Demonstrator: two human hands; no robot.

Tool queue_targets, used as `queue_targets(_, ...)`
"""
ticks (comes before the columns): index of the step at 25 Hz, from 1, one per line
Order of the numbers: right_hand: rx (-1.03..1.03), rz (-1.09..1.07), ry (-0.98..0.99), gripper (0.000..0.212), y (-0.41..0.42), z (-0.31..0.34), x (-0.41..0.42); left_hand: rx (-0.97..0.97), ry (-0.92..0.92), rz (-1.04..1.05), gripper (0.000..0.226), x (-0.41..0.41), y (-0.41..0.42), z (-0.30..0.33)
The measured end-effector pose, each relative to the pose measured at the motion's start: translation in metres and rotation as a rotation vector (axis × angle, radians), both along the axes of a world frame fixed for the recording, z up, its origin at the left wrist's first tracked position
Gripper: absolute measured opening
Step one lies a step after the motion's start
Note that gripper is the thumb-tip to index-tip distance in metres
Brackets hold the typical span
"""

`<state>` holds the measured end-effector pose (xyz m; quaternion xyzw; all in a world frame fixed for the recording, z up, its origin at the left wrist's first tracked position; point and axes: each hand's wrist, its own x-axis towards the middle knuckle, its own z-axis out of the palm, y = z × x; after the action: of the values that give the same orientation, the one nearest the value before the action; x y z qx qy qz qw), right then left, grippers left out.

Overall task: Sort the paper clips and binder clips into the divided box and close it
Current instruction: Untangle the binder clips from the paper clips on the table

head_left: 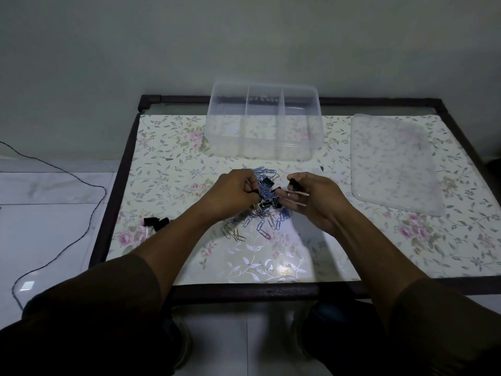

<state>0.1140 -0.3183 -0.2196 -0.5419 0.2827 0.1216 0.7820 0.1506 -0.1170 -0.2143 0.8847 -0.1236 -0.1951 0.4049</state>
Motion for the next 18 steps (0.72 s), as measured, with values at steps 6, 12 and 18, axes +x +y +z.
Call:
queue_targets(6,-0.299,0.093,0.006,0.022,0.003,-0.002,0.008,-0.297,0.379,0.197,0.014,0.006,-0.027,0.002)
queue_targets(12,-1.215,0.685,-0.216,0.034,0.012,-0.013,-0.002,0.073,0.007,-0.034,0.003,0.001,-0.035,-0.002)
queue_targets(18,-1.318,0.722,-0.261,0.028,0.016,-0.018,-0.006,0.026,-0.017,0.071,0.013,0.008,-0.026,-0.008)
